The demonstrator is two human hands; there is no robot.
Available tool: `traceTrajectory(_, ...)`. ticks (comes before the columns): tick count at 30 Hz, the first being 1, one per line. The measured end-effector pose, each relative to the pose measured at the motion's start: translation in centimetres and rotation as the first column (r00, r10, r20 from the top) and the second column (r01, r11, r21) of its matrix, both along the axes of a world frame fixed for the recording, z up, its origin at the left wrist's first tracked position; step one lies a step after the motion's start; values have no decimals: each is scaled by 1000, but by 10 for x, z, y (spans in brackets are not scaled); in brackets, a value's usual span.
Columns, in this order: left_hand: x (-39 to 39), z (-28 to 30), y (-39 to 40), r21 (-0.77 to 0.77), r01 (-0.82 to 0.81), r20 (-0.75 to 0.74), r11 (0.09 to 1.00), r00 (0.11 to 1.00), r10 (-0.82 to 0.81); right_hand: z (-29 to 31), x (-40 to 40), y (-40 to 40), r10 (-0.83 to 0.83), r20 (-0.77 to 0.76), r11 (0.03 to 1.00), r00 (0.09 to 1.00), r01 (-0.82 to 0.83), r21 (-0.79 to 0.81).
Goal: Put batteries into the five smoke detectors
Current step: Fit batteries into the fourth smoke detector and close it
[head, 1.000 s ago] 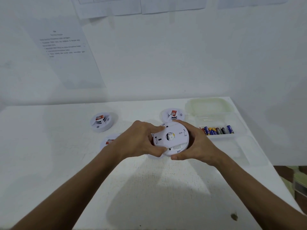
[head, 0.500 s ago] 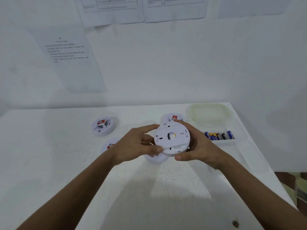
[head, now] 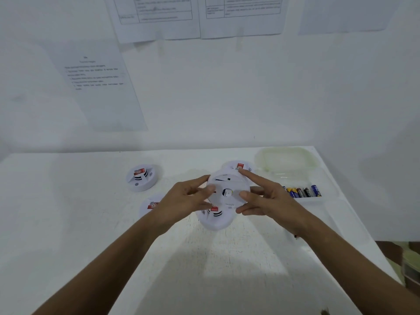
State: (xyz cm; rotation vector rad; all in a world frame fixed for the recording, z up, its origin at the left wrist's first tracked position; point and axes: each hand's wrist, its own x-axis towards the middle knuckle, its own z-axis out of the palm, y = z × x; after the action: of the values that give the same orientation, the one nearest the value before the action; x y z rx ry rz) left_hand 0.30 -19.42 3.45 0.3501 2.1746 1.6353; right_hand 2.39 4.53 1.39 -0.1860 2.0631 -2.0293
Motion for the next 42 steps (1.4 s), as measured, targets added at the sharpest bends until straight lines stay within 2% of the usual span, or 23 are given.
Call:
traceTrajectory(3,0,0,3,38,-58,74,998,996,55,-5,4,-6,-61,-56,998,997,62,14)
traceTrajectory(8,1,-4,6,-1,-151,13,989,988,151,-6,7,-16,-119,-105,990,987,127,64)
traceTrajectory(13,-1,-2,1,39,-107,-37,994,993,108,-4,2,-7,-57,-99,997,993,62,42)
traceTrajectory(16,-3,3,-3,8,-42,-108,999,993,42,-3,-2,-1,26,-109,994,994,-15,105)
traceTrajectory(19,-2,7,-4,-92,13,-215,996,976,-32,-2,-5,0,76,-141,977,987,-46,209)
traceTrajectory(23,0,5,-8,-206,-19,-316,978,948,-48,0,-5,-2,112,-217,957,970,-46,286)
traceTrajectory(28,11,-4,-6,-170,-27,-276,985,961,-22,-4,-6,-7,45,-297,948,954,52,313)
traceTrajectory(42,6,-22,2,-219,-152,-340,964,938,70,-28,-11,-20,33,-313,953,949,64,295)
